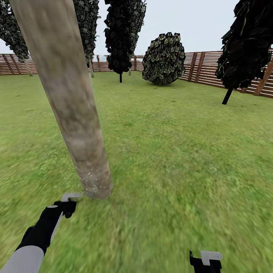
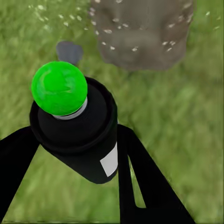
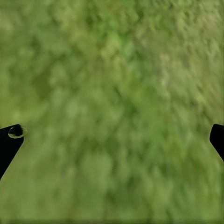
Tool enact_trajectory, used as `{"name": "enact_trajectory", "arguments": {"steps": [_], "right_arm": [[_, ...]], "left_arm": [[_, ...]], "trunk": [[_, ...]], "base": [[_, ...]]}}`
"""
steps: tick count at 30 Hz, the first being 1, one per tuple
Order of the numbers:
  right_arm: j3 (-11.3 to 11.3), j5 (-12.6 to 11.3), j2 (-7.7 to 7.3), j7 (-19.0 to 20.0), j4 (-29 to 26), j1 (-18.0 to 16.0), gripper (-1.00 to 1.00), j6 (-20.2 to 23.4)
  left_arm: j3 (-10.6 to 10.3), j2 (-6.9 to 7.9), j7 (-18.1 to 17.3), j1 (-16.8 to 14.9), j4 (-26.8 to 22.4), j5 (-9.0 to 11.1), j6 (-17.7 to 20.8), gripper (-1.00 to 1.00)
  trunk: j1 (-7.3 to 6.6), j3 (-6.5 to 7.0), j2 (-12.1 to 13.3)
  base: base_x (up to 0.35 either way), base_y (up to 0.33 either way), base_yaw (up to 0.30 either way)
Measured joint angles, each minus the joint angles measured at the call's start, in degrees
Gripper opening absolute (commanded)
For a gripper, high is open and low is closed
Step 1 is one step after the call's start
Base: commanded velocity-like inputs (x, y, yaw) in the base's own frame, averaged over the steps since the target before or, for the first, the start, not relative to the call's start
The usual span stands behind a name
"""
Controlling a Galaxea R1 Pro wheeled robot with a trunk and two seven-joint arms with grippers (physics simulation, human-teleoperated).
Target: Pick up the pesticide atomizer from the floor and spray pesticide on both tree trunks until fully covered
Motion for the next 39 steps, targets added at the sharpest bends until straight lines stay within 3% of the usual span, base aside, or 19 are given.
{"name": "enact_trajectory", "arguments": {"steps": [3, 6, 8, 10, 13, 15, 17, 20, 24, 27, 28, 29, 31, 33, 37, 39], "right_arm": [[-0.01, -0.01, 0.0, 0.0, 0.0, 0.0, 1.0, 0.0], [-0.02, -0.01, 0.0, 0.0, 0.0, 0.0, 1.0, 0.0], [-0.01, -0.01, 0.0, 0.0, 0.0, 0.0, 1.0, 0.0], [-0.01, -0.01, 0.0, 0.0, 0.0, 0.0, 1.0, 0.0], [0.0, 0.0, -0.01, 0.0, 0.0, 0.0, 1.0, 0.0], [0.0, 0.0, -0.02, 0.0, 0.0, 0.0, 1.0, 0.01], [0.0, -0.01, 0.0, 0.0, 0.0, 0.0, 1.0, 0.0], [-0.01, 0.05, 0.0, 0.0, 0.0, 0.0, 1.0, 0.0], [-0.01, 0.07, 0.0, 0.0, 0.0, 0.0, 1.0, 0.0], [0.0, 0.09, 0.0, 0.0, 0.0, 0.0, 1.0, 0.0], [0.0, 0.1, 0.0, 0.0, 0.0, 0.0, 1.0, 0.0], [-0.01, 0.12, 0.0, 0.0, 0.0, 0.0, 1.0, 0.0], [-0.01, 0.15, 0.0, 0.0, 0.0, 0.0, 1.0, 0.0], [-0.01, 0.16, 0.0, 0.0, 0.0, 0.0, 1.0, 0.0], [-0.01, 0.17, 0.0, 0.0, 0.0, 0.0, 1.0, 0.0], [0.0, 0.17, 0.0, 0.0, 0.0, 0.0, 1.0, 0.0]], "left_arm": [[-0.06, 0.25, 0.27, 0.4, 0.54, -0.08, -0.22, -1.0], [-0.6, -0.56, 0.09, 0.39, 0.78, 0.2, -0.31, -1.0], [-2.2, -3.36, 0.11, -0.26, 0.45, 0.62, -0.05, -1.0], [-2.51, -4.61, 0.13, -0.61, 0.02, 0.28, 0.1, -1.0], [-1.93, -3.57, -0.01, -3.01, -0.06, 0.06, 1.93, -1.0], [-1.67, -1.43, -0.11, -3.64, -0.08, 0.08, 2.7, -1.0], [-1.67, -0.79, -0.19, -3.59, -0.08, 0.31, 2.76, -1.0], [-2.08, -1.25, -0.23, -3.42, -0.08, 0.43, 2.58, -1.0], [-2.4, -3.8, -0.56, -4.47, -0.15, 0.61, 2.88, -1.0], [-2.02, -3.2, -0.73, -6.45, -0.18, 0.19, 3.1, -1.0], [-1.88, -2.48, -0.74, -7.1, -0.13, 0.05, 3.19, -1.0], [-1.75, -0.73, -0.76, -7.64, -0.15, -0.05, 3.69, -1.0], [-1.82, -0.08, -1.12, -7.78, -0.22, 0.43, 4.45, -1.0], [-2.07, -0.49, -1.29, -7.8, -0.49, 0.48, 4.65, -1.0], [-2.44, -3.33, -4.88, -7.72, -5.13, 0.47, 7.43, -1.0], [-2.38, -3.09, -5.35, -7.73, -7.78, 0.07, 9.42, -1.0]], "trunk": [[0.0, 0.0, 0.0], [0.0, 0.0, 0.0], [0.0, 0.0, 0.0], [0.0, 0.0, 0.0], [0.0, 0.01, 0.0], [0.0, 0.0, 0.0], [0.0, 0.0, 0.0], [0.0, 0.0, 0.0], [0.0, 0.0, 0.0], [0.0, 0.01, 0.0], [0.0, 0.01, 0.0], [0.0, 0.0, 0.0], [0.0, 0.0, 0.0], [0.0, 0.0, 0.0], [0.0, 0.0, 0.0], [0.0, 0.0, 0.0]], "base": [[0.0, 0.0, 0.234], [0.0, 0.0, 0.198], [0.0, 0.0, 0.022], [0.0, 0.0, 0.004], [0.0, 0.0, 0.0], [0.0, 0.0, 0.0], [-0.003, 0.0, 0.0], [-0.212, 0.057, 0.0], [-0.053, 0.014, 0.0], [-0.004, 0.001, 0.0], [0.0, 0.0, 0.0], [0.0, 0.0, 0.0], [0.0, 0.0, 0.0], [0.0, 0.0, 0.0], [0.0, 0.0, 0.0], [0.0, 0.0, 0.0]]}}
